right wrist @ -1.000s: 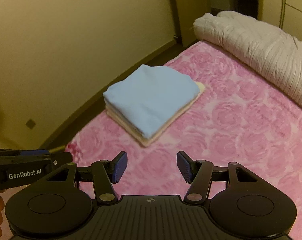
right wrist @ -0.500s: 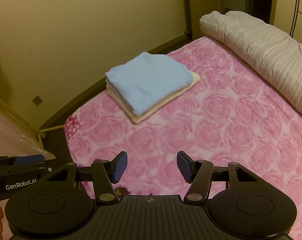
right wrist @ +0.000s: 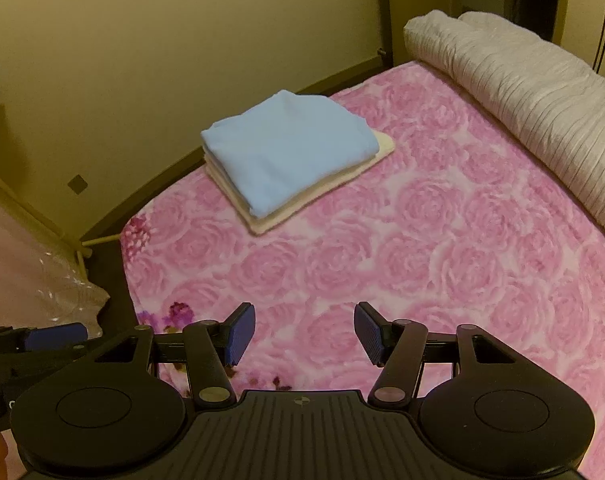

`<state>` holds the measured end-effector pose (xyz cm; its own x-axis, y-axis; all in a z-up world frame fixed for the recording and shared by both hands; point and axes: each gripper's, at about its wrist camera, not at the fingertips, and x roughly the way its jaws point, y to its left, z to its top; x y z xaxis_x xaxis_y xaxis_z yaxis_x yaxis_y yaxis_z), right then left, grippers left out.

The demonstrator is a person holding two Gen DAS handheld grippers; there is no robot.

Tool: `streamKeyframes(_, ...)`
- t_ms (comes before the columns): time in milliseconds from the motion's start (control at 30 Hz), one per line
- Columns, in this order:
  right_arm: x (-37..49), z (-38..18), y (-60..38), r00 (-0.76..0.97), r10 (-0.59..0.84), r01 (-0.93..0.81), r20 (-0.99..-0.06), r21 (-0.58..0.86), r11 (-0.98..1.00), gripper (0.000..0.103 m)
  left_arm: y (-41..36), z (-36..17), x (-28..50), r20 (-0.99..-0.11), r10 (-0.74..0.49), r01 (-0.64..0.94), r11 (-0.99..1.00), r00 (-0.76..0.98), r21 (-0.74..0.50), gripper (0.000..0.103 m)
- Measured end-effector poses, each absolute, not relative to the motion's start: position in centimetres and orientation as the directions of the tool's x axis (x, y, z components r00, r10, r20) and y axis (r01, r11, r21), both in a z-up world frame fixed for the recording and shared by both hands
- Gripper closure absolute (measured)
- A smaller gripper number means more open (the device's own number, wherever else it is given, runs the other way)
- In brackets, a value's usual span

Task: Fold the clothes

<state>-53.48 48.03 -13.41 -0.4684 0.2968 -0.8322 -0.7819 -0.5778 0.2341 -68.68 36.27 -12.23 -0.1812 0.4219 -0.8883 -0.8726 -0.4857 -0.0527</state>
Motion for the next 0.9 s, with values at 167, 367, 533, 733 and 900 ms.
streamKeyframes(167,-53.7,-14.0,49.6,-0.464,0.281,-0.776,-0.840,0.233,-0.586,0.044,37.8,-12.8,-69.0,-0.897,0.406,-0.869,-0.492,-0.177,-0.051,0.058)
streamKeyframes(367,-54.0,-14.7,51.4,-0.458,0.261,-0.769,-0.850,0.231,-0.596,0.044,39.9,-13.6,-69.7,-0.906,0.387,-0.866,-0.498,-0.173,-0.048,0.058)
streamKeyframes(533,-54.9,-15.7,53.4,-0.451,0.245,-0.769,-0.858,0.234,-0.594,0.044,41.7,-14.7,-70.7,-0.917,0.370,-0.863,-0.502,-0.151,-0.061,0.058)
streamKeyframes(733,-56.1,-16.9,55.6,-0.441,0.225,-0.771,-0.869,0.238,-0.591,0.044,43.6,-15.8,-71.6,-0.926,0.348,-0.864,-0.501,-0.146,-0.051,0.058)
streamKeyframes(900,-57.0,-18.0,57.2,-0.430,0.207,-0.772,-0.879,0.239,-0.589,0.044,45.0,-16.7,-72.4,-0.932,0.331,-0.865,-0.500,-0.145,-0.043,0.058)
